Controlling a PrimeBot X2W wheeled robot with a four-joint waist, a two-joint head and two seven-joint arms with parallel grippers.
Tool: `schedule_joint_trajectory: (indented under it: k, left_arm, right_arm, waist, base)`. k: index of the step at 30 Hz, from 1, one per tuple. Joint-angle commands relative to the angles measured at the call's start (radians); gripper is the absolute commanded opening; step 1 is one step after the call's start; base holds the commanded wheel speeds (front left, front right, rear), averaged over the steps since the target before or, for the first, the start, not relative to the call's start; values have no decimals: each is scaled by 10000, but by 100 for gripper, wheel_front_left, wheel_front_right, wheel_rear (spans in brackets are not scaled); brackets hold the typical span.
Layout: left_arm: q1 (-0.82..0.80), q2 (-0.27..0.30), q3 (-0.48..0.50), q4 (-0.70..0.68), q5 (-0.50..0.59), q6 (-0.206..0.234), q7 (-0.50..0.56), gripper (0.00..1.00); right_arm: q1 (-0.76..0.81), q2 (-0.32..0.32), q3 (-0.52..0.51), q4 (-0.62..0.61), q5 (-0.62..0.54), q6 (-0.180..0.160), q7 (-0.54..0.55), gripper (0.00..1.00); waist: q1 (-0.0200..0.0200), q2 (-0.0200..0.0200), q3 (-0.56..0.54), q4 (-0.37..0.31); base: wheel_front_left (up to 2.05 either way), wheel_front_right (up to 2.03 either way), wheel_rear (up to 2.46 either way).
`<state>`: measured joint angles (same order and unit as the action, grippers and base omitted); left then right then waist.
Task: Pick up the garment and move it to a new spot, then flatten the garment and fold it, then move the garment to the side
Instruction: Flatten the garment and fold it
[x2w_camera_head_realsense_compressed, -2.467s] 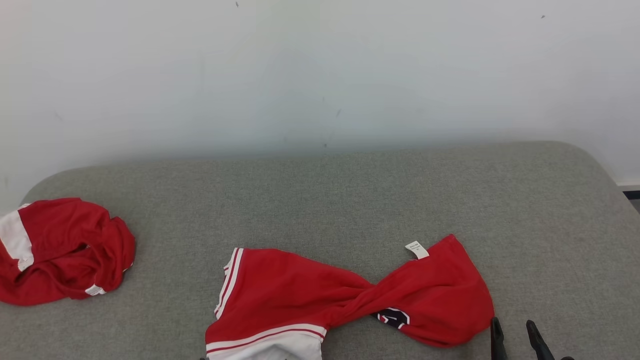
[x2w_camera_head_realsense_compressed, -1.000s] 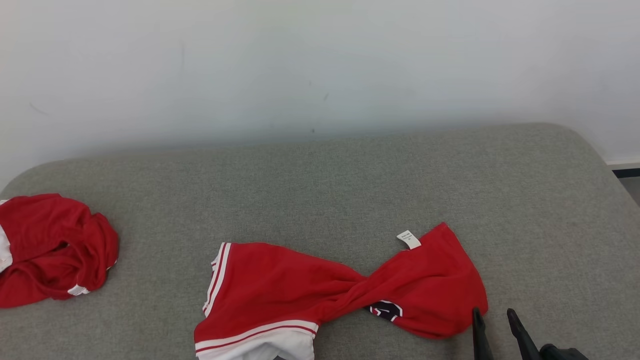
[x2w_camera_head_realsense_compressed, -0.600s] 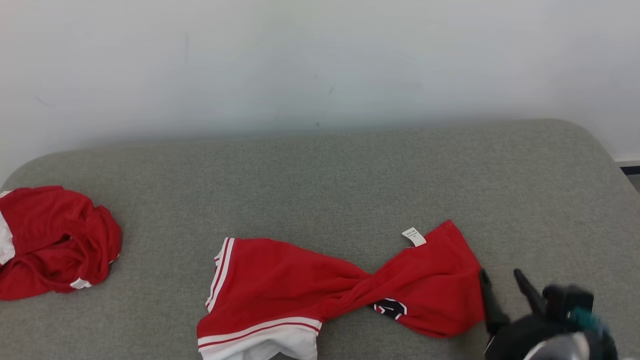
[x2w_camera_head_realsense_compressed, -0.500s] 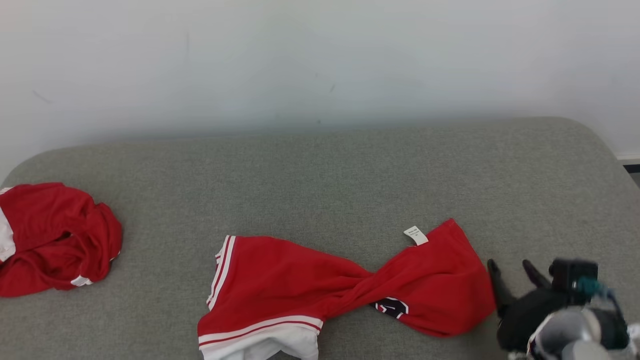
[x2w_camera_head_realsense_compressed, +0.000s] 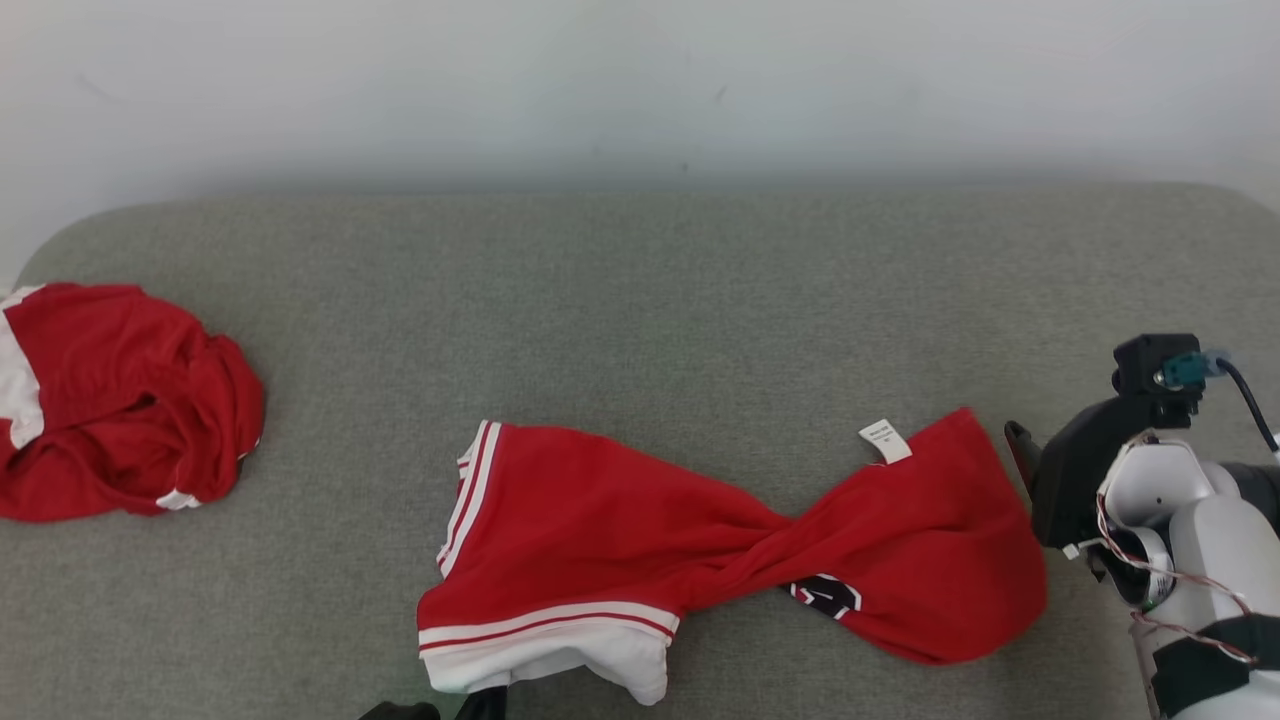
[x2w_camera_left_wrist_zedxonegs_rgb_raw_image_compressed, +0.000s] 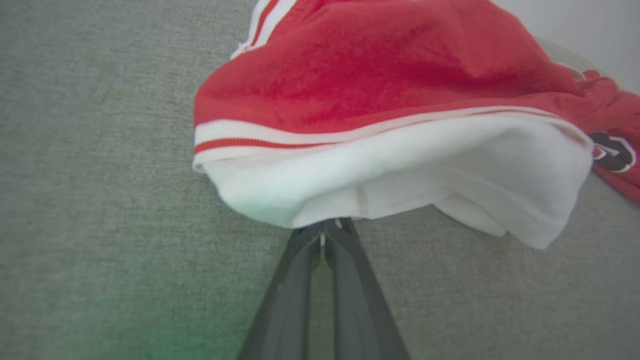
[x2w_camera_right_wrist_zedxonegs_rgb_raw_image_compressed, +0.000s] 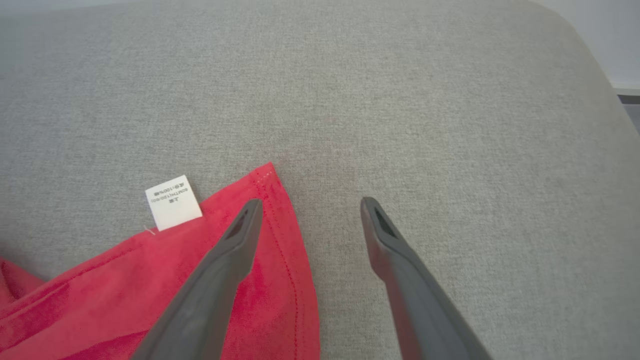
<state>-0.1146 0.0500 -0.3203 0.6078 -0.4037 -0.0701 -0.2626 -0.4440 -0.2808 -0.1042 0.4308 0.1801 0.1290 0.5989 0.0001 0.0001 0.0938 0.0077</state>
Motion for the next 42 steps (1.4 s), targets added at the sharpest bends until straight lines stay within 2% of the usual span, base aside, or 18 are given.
schedule_joint_trajectory:
  k: [1, 6, 7, 8, 9, 10, 13, 26, 27, 28, 29, 30, 34, 38, 39, 41, 42]
  left_arm:
    - [-124, 8, -12, -75, 115, -2, -33, 0]
    - [-215, 8, -58, -264, 124, -44, -31, 0]
    - [-226, 9, -66, -271, 131, -29, -30, 0]
    - [-233, 11, -76, -267, 124, -17, -27, 0]
    - [-243, 14, -92, -246, 123, -14, -25, 0]
    - [-253, 18, -106, -246, 120, -10, -24, 0]
    - [-253, 21, -187, -225, 49, -13, 2, 0]
    - [-381, 31, -176, -240, 55, 60, 27, 0]
    - [-393, 31, -176, -230, 43, 56, 29, 0]
    - [-407, 31, -172, -217, 34, 60, 35, 0]
    - [-416, 31, -164, -204, 28, 70, 35, 0]
    - [-425, 31, -154, -191, 20, 75, 35, 0]
    - [-479, 29, -113, -143, 18, 74, 35, 0]
    - [-459, 28, -103, -146, 16, 60, 35, 0]
    - [-450, 28, -100, -150, 12, 58, 33, 0]
    - [-435, 25, -104, -175, -1, 61, 33, 0]
    - [-431, 23, -111, -189, -7, 66, 29, 0]
  right_arm:
    - [-238, -44, 135, 118, -92, 36, 65, 100]
    - [-842, -193, 513, 562, -386, 36, 389, 100]
    - [-959, -238, 635, 650, -426, 36, 416, 88]
    - [-1048, -269, 725, 747, -456, 36, 454, 84]
    - [-1125, -272, 802, 838, -505, 36, 510, 83]
    - [-1196, -264, 843, 910, -524, 36, 503, 90]
    - [-1336, -285, 862, 1128, -579, 36, 527, 99]
    - [-1672, -391, 1082, 1648, -463, 36, 322, 100]
    - [-1697, -407, 1128, 1686, -430, 36, 296, 98]
    - [-1717, -406, 1176, 1717, -408, 36, 273, 70]
    - [-1730, -390, 1236, 1722, -396, 36, 241, 54]
    - [-1748, -374, 1283, 1714, -387, 36, 225, 49]
    - [-1794, -406, 1436, 1709, -367, 36, 117, 47]
    - [-1737, -409, 1565, 1730, -253, 36, 192, 41]
    - [-1724, -415, 1599, 1725, -253, 36, 217, 36]
    - [-1707, -441, 1658, 1695, -229, 36, 222, 8]
    - [-1699, -450, 1686, 1676, -205, 36, 238, 0]
  waist:
    - [-1, -1, 391, 322]
    - [-1, -1, 697, 502]
    - [-1, -1, 745, 515]
    - [-1, -1, 798, 525]
    - [-1, -1, 836, 531]
    - [-1, -1, 869, 534]
    - [-1, -1, 937, 567]
    - [-1, -1, 1272, 586]
    - [-1, -1, 1288, 584]
    - [-1, -1, 1300, 579]
    - [-1, -1, 1307, 571]
    - [-1, -1, 1310, 559]
    - [-1, -1, 1278, 511]
    - [-1, -1, 1196, 465]
    - [-1, -1, 1181, 452]
    - [-1, -1, 1160, 430]
    - [-1, -1, 1148, 424]
  base:
    - [0, 0, 0]
    - [0, 0, 0]
    - [0, 0, 0]
    - [0, 0, 0]
    - [0, 0, 0]
    - [0, 0, 0]
    - [0, 0, 0]
    - [0, 0, 0]
    - [0, 0, 0]
    - [0, 0, 0]
    - [0, 0, 0]
    - [0, 0, 0]
    - [0, 0, 0]
    - [0, 0, 0]
    - [0, 0, 0]
    - [0, 0, 0]
    - [0, 0, 0]
